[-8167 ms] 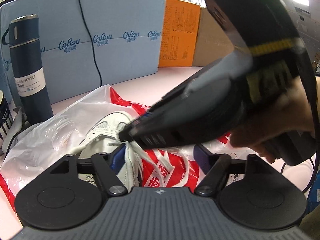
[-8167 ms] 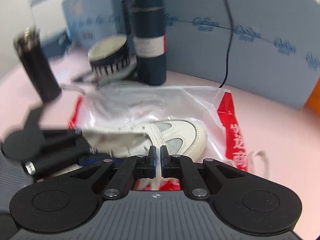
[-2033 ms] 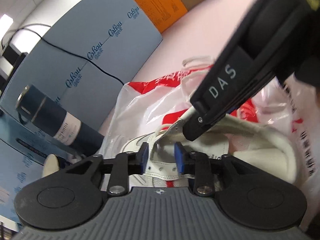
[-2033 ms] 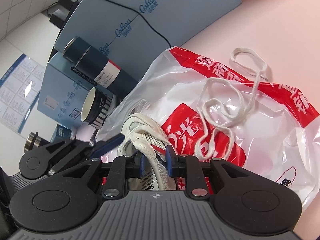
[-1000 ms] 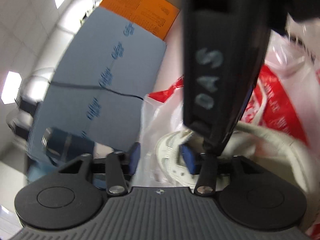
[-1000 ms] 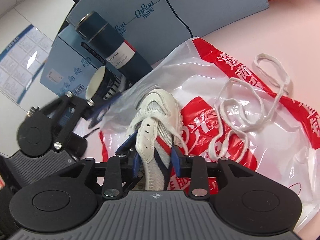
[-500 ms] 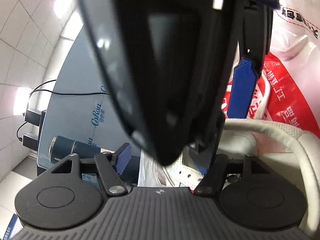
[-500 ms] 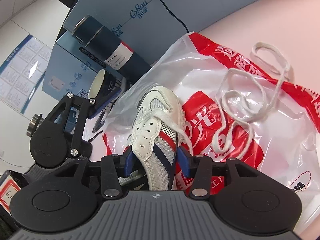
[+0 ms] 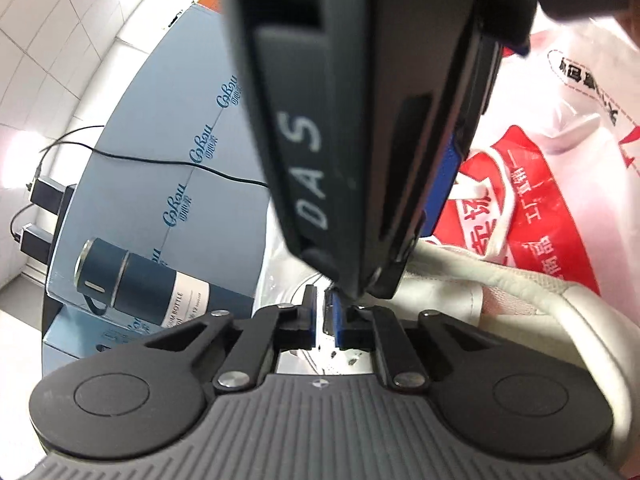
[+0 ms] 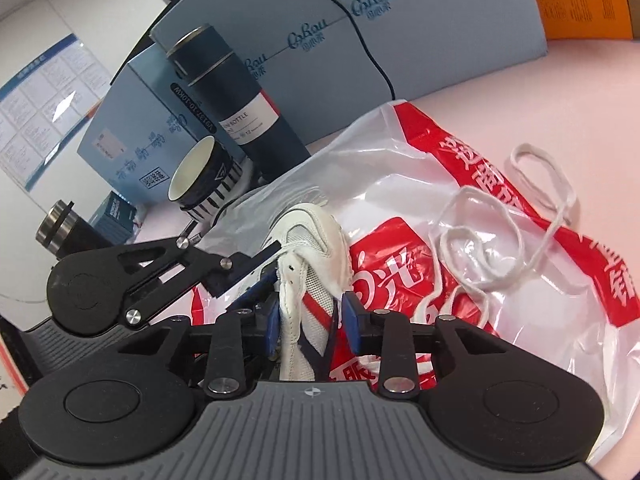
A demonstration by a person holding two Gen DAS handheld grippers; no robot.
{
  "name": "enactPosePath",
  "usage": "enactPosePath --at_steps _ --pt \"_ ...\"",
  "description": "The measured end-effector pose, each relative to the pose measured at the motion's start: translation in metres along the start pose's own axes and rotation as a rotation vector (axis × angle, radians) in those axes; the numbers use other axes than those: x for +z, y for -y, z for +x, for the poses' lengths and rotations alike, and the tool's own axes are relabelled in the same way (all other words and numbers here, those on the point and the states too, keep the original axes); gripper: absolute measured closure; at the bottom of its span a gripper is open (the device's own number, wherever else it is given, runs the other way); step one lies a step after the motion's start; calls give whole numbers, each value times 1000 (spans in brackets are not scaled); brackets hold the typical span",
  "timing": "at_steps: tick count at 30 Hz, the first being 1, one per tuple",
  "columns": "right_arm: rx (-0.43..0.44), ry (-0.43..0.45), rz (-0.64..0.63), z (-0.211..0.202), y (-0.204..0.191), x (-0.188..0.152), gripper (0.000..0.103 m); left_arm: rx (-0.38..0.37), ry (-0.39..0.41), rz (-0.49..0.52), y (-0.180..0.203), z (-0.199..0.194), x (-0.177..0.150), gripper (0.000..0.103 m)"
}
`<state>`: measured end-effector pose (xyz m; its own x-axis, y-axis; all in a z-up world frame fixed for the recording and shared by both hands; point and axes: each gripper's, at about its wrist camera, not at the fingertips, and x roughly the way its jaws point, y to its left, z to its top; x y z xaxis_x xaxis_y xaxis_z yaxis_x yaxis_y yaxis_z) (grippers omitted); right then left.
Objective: Lace up shoes with both hands
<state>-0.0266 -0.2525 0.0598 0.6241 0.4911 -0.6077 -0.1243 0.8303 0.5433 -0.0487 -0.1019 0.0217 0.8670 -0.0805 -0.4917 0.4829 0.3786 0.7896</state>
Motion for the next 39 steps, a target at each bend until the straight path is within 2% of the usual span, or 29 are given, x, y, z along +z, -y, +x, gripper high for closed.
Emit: enactPosePath --at_steps 5,12,15,16,17,18,20,21,24,26,29,33,36,39 --pt "-1 -18 0 5 0 -2 73 -20 -1 29 4 9 9 100" --pt "-45 -20 -14 7 3 -7 73 -155 -22 -94 -23 -1 11 101" --pt "-59 -9 -25 7 4 -7 73 -162 11 -93 -30 -16 7 97" --pt "-65 -5 -32 6 4 -7 73 -159 12 -97 -32 -19 4 91" --pt "-77 2 -77 6 0 -7 73 -159 7 -106 -31 -17 4 79" --pt "-94 11 -136 6 -5 -9 71 -149 9 -116 -32 -18 0 73" --pt "-134 29 -249 6 -15 -13 67 -99 20 -135 -28 -23 13 43" --pt "-145 36 -285 6 -18 -14 66 -92 21 -150 -27 -23 11 39" --pt "-169 53 -355 7 -22 -15 64 -90 21 -209 -25 -30 8 36" --pt "-187 64 -381 9 -23 -12 64 -111 23 -256 -29 -34 6 28" --pt "-202 75 -389 12 -21 -6 64 -162 58 -309 -24 -65 13 22" --pt "-198 90 -313 17 -12 4 64 -215 58 -337 -20 -57 15 20" --pt "-194 95 -254 22 -7 11 64 -194 34 -369 -17 -49 15 20" --pt "-136 75 -95 25 6 16 64 -186 38 -407 -19 -48 18 21"
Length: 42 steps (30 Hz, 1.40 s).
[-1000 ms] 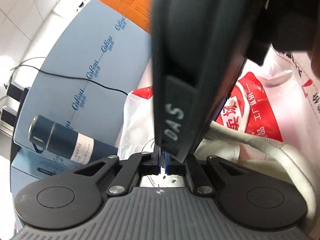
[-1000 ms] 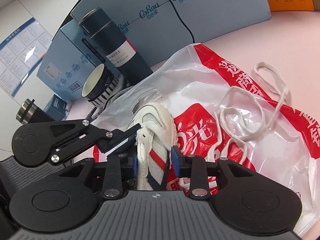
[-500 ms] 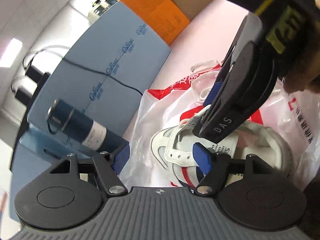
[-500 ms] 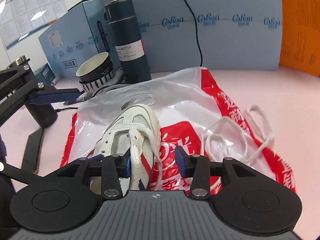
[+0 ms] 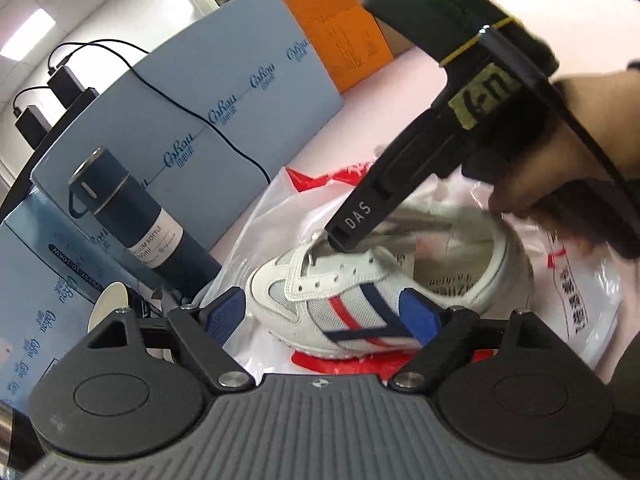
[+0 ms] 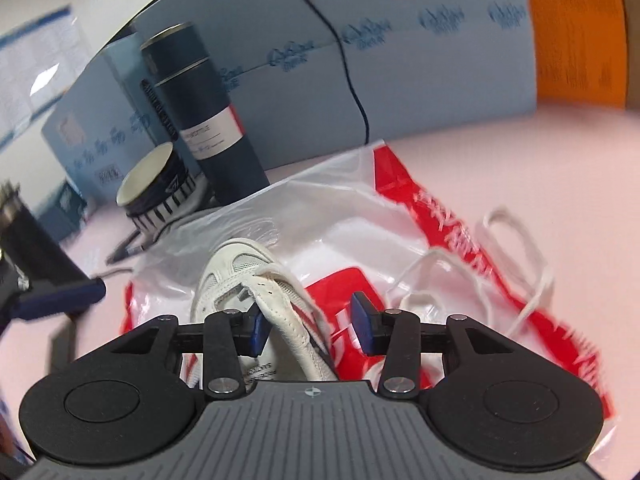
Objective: Lace up shoes with both hands
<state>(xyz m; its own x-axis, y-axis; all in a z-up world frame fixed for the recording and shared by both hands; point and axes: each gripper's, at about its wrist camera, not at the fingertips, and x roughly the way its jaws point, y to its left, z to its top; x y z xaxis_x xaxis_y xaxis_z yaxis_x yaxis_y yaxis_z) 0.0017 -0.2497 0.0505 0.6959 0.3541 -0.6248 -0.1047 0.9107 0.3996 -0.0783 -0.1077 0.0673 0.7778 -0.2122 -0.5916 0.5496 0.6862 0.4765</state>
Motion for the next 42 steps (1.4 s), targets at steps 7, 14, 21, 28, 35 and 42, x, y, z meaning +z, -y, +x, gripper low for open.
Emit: enactPosePath --at_steps 7,14,21,28,35,42 --pt "92 -55 220 6 15 -10 64 -57 -4 -71 -4 0 -2 18" --pt "101 -34 161 -8 8 -4 33 -140 -76 -233 -19 13 -8 82" --pt "146 76 76 -47 -6 -5 26 -229 -67 -357 -25 20 -15 82" --pt "131 86 -111 -46 -24 12 26 -206 -69 -355 -21 16 -17 69" --pt "160 -7 -270 -20 -36 25 26 -185 -65 -314 -19 11 -16 65" --pt "214 -28 -342 10 -38 20 26 -194 -64 -345 -24 14 -20 58"
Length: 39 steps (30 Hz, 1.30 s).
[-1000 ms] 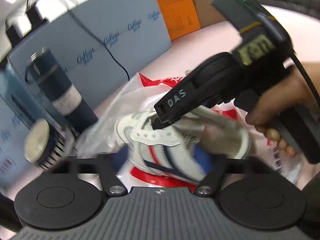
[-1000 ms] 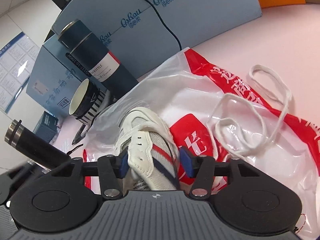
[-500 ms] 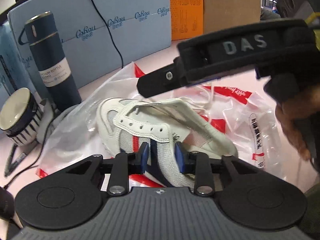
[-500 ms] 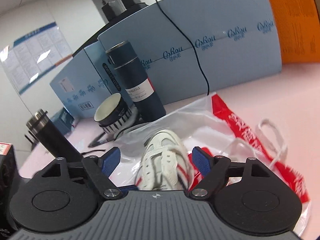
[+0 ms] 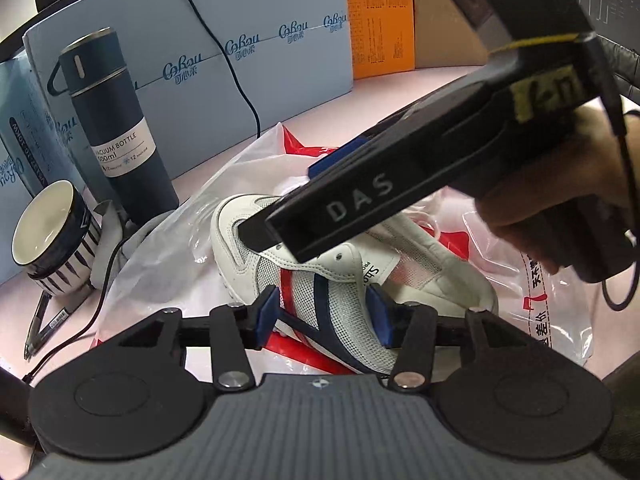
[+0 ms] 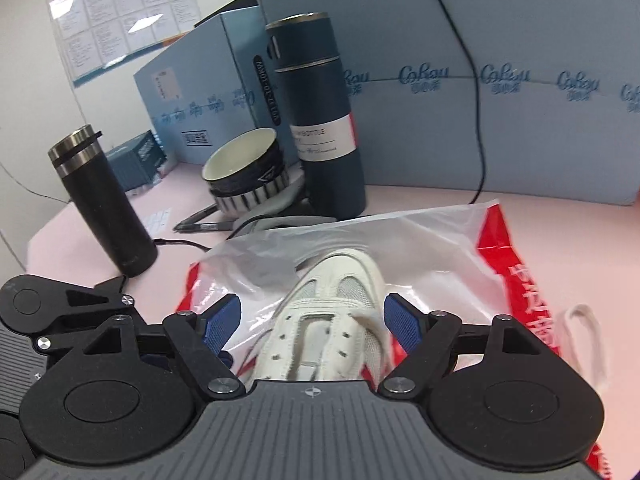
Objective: Lace up shoes with both hands
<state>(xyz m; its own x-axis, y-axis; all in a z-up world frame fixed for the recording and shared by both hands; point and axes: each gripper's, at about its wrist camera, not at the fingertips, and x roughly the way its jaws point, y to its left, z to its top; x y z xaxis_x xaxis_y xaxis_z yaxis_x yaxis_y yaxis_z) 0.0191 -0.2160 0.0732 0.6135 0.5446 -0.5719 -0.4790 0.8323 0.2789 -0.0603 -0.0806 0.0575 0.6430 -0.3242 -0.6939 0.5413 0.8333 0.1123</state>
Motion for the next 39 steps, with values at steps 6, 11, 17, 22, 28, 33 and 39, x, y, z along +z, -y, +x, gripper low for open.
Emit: enactPosePath --at_steps 6,11,17,22,28,33,39 --pt "149 -22 3 4 -2 1 24 -6 -14 -16 -2 6 1 49" --pt "223 23 49 -12 -9 6 24 -8 -24 -47 -6 11 0 43" --pt "263 -11 317 -19 -21 4 24 -13 -14 -100 -11 14 -2 39" --pt "174 -60 454 -13 -13 0 27 -7 -7 -121 -12 14 -4 39" --pt "22 -95 420 -7 -17 2 47 -9 -4 -130 -15 15 -2 39" --pt "-75 -106 328 -2 -25 1 52 -9 -5 -129 -14 14 -4 38" --pt "21 -147 619 -1 -6 -5 52 0 -2 -134 -11 13 -7 36"
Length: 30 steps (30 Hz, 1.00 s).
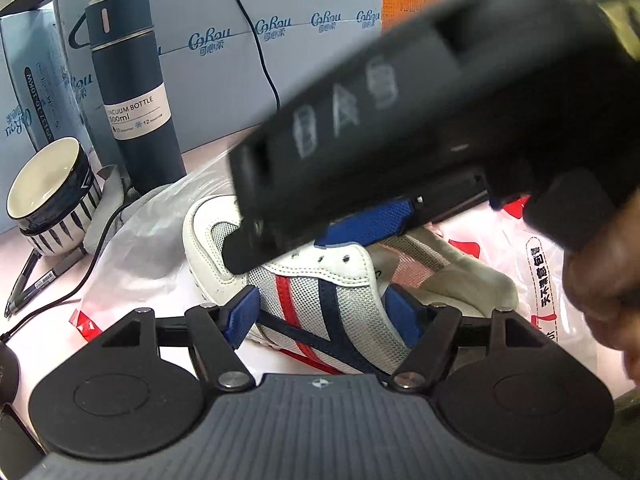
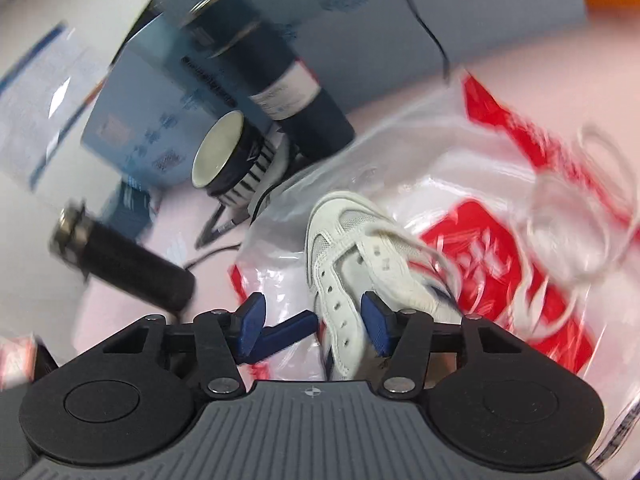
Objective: Lace up shoes with both hands
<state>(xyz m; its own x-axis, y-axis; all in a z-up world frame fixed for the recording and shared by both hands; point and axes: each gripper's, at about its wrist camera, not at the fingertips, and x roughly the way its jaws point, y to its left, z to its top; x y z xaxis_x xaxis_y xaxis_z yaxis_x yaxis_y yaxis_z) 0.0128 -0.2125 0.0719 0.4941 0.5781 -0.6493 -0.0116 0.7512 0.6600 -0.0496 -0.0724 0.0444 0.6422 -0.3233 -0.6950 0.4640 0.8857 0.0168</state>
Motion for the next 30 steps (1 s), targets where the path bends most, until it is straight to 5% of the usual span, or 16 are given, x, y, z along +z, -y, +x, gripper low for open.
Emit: enactPosePath --at_steps 1,4,9,16,22,26,30 --pt "22 -8 92 1 7 1 51 0 3 -2 0 0 -1 36" --pt "-20 9 109 2 4 1 50 -3 11 -7 -1 0 -2 36" --pt "-151 85 -101 10 -14 -2 57 -13 12 -14 -3 1 -2 36" --pt "-232 158 -159 12 -8 -5 72 -18 -15 -83 -13 7 -3 23" --pt "-251 163 -232 15 -13 -3 77 -24 13 -23 -16 1 -1 24" --pt "-293 143 -307 19 -18 -4 89 -90 65 51 -26 -13 -1 22" --pt "-282 143 -319 17 -17 -4 90 -139 112 145 -35 -29 -1 18"
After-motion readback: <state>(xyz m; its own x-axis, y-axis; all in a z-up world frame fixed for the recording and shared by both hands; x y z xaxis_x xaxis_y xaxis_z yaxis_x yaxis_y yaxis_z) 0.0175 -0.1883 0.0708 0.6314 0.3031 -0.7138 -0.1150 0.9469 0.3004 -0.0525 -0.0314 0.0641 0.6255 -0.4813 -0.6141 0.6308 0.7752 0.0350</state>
